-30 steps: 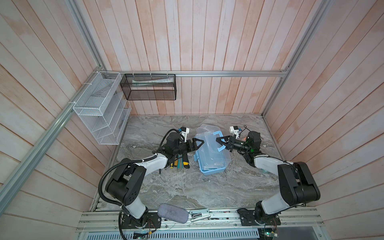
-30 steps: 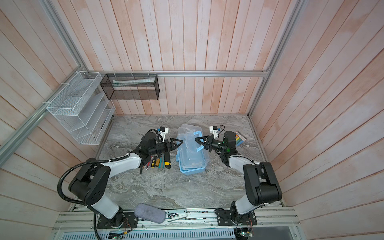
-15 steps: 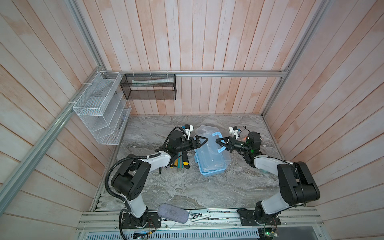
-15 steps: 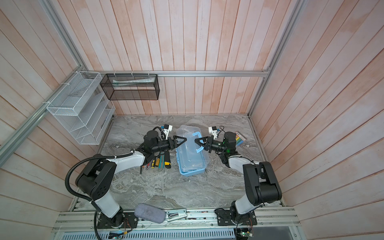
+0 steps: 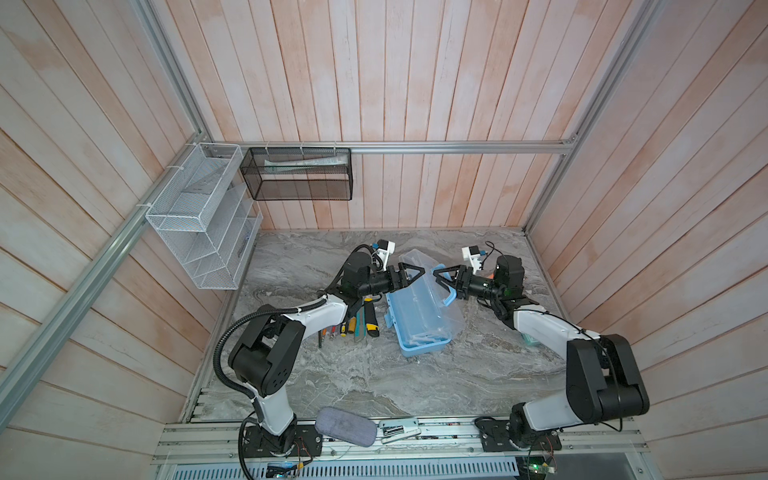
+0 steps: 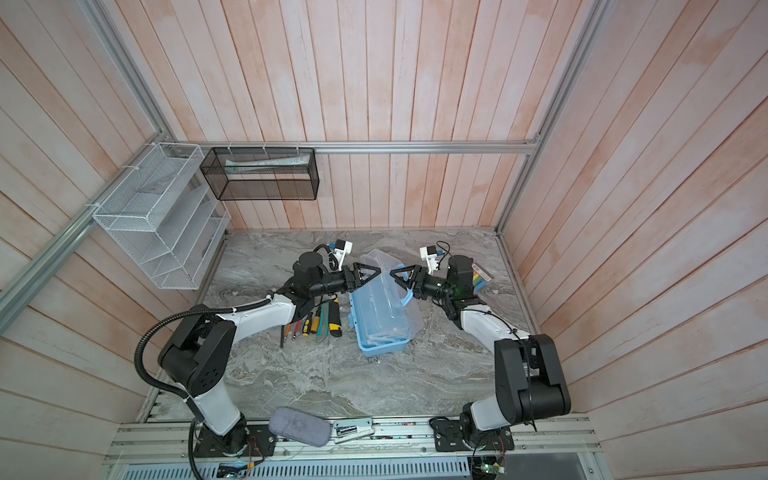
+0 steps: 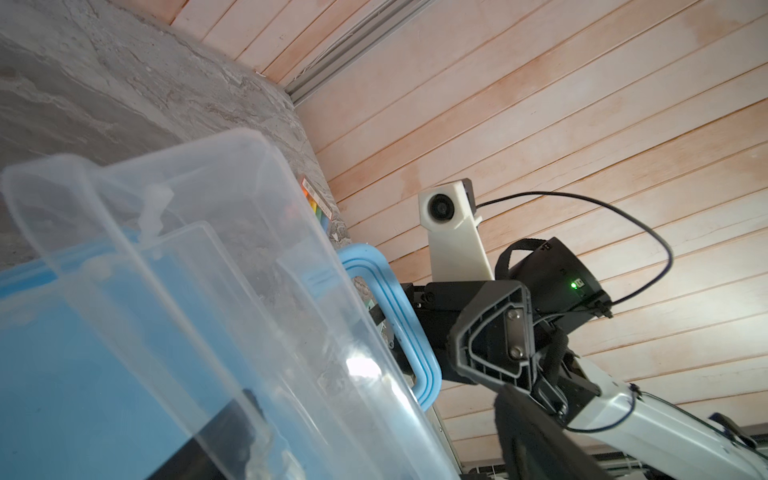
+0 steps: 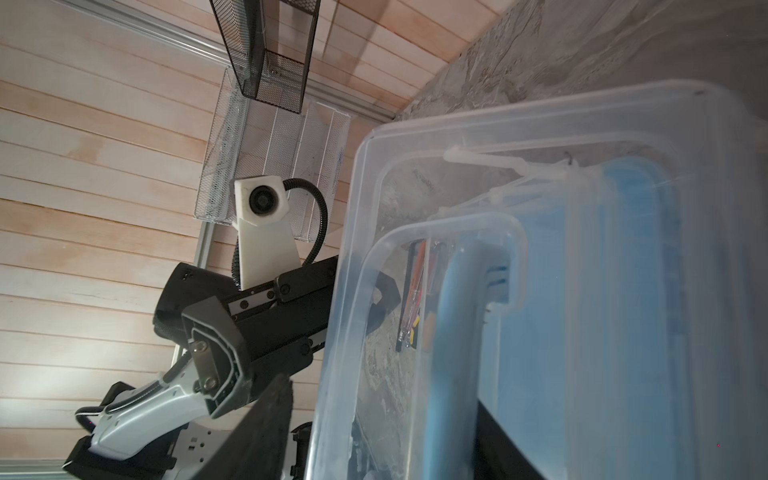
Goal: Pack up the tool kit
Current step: 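Lift the clear lid open with the left gripper while the right gripper holds the box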
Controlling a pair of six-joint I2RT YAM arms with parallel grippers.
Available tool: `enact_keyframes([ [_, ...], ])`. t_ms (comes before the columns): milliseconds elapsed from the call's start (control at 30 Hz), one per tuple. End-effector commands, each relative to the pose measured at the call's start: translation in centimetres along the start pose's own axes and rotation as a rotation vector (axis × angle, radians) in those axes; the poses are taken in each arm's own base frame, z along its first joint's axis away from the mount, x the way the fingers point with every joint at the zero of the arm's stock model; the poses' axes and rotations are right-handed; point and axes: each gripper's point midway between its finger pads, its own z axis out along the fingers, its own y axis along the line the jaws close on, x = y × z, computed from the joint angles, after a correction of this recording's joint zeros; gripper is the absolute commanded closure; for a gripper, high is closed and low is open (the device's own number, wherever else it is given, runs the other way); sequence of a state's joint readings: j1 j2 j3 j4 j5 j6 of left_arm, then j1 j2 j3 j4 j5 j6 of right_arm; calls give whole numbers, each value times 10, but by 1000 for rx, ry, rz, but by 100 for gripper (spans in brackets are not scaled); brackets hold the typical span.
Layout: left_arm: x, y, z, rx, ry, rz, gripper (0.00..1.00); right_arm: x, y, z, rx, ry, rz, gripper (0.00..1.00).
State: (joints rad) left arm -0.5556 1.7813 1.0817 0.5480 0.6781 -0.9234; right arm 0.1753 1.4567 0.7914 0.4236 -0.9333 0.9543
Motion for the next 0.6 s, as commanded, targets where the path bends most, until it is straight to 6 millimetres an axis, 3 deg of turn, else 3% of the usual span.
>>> enact_keyframes([
  [0,-8,-15,9,39,8,58,9,-4,-32,-14,205,-61,-7,34],
  [233,-16,-29,31,70,38,82,9,-25,-55,-72,409,-277,23,30],
  [567,-15,-44,87,108,124,114,10,-37,-61,-150,491,-566,37,29],
])
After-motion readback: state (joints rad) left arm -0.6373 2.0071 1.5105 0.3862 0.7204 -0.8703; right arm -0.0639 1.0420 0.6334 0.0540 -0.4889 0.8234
